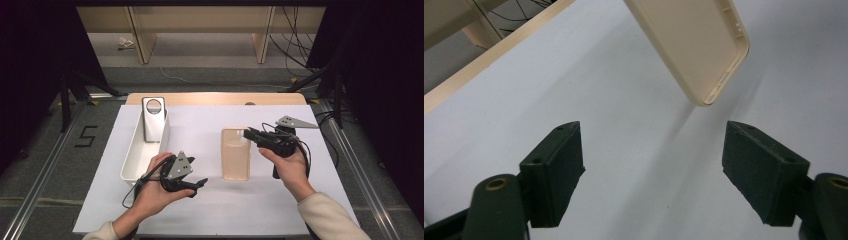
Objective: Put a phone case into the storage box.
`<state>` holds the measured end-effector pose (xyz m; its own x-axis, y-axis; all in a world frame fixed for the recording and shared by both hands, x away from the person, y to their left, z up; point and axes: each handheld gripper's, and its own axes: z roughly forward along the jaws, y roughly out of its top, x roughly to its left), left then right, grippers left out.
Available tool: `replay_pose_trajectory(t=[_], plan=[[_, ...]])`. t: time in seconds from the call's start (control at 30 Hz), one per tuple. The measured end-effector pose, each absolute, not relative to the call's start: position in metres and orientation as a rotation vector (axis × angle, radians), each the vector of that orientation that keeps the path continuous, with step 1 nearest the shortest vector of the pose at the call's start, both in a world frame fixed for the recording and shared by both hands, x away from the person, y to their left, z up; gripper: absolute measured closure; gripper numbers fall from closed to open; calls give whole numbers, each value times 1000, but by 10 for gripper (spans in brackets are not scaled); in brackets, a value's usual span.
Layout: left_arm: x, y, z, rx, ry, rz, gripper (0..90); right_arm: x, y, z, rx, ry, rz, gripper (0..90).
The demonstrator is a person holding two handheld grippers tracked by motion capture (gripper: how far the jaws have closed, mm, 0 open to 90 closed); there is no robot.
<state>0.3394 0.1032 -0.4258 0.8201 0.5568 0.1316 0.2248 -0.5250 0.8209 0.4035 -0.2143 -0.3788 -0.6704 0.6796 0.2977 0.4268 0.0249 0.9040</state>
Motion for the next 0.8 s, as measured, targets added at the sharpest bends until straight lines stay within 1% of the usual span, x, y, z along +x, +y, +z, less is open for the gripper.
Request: replay_pose_trajectory(t=[0.43,0.67,0.8], plan=[[345,110,-426,2002,709,441,228,391,-230,-384,1137,2055,1749,817],[348,106,-411,1891,765,339,248,386,-228,-383,1124,2042,1747,817],[348,100,-403,1873,765,358,262,385,-224,-384,1126,2044,1743,817]])
